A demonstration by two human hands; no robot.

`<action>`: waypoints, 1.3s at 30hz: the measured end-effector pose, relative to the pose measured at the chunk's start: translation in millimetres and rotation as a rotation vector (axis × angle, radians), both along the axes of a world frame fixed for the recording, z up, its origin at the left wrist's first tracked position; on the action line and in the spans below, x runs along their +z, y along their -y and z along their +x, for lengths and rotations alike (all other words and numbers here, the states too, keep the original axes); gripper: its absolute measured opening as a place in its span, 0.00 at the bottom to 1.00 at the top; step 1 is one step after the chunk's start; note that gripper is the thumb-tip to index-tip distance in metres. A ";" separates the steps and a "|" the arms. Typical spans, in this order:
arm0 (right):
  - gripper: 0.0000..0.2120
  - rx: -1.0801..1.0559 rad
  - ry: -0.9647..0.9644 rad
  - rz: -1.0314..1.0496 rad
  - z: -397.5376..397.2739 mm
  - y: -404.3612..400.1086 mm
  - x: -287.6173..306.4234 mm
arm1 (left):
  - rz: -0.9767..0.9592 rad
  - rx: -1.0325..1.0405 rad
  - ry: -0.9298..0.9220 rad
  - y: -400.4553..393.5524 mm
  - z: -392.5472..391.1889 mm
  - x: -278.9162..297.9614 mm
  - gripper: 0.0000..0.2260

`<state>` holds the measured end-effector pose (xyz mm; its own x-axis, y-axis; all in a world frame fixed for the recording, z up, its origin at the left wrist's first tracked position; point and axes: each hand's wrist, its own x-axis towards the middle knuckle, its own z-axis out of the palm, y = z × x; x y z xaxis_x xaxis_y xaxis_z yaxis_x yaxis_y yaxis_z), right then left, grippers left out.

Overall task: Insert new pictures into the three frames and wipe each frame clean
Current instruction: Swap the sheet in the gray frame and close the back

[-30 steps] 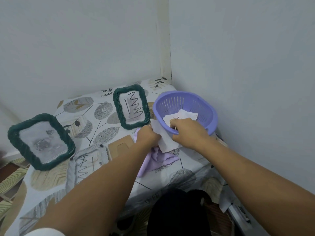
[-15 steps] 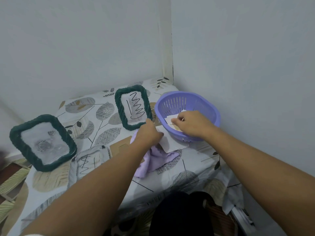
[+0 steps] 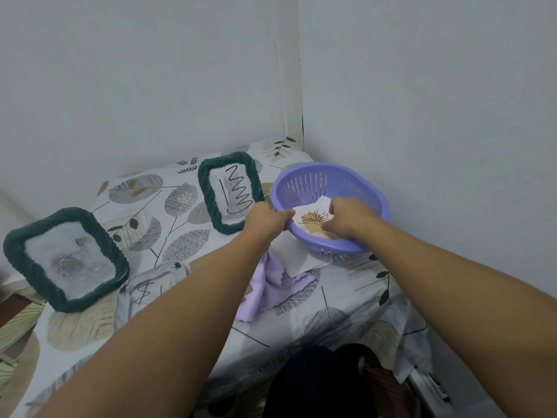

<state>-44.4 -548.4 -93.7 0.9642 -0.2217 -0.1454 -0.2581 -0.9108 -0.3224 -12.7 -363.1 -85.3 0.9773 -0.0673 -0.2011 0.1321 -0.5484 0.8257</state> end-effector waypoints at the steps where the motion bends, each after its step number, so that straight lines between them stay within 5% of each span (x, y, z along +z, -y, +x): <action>1: 0.18 -0.009 -0.018 0.005 0.5 0.0 -0.9 | -0.005 0.004 -0.006 0.4 0.1 1.1 0.17; 12: 0.44 -0.099 -0.196 0.015 8.1 -5.7 -7.2 | 0.024 -0.064 -0.025 -1.0 -6.6 11.8 0.14; 17: 0.34 -0.125 -0.127 0.024 10.7 -5.4 -10.7 | 0.012 -0.058 -0.024 -1.2 -7.5 11.7 0.14; 22: 0.06 -0.069 -0.087 -0.015 11.3 -3.9 -10.7 | -0.003 -0.054 -0.018 -2.0 -7.2 9.6 0.14; 28: 0.04 -0.068 -0.035 0.008 10.4 -3.8 -8.3 | 0.011 -0.050 -0.003 -0.6 -1.4 3.8 0.15; 33: 0.04 -0.057 0.200 0.056 4.3 -6.3 -0.3 | 0.101 0.028 0.112 -1.3 -6.7 1.8 0.20; 39: 0.09 0.074 0.498 0.038 -5.1 -39.1 25.2 | -0.230 0.047 0.244 -6.6 -21.1 23.1 0.21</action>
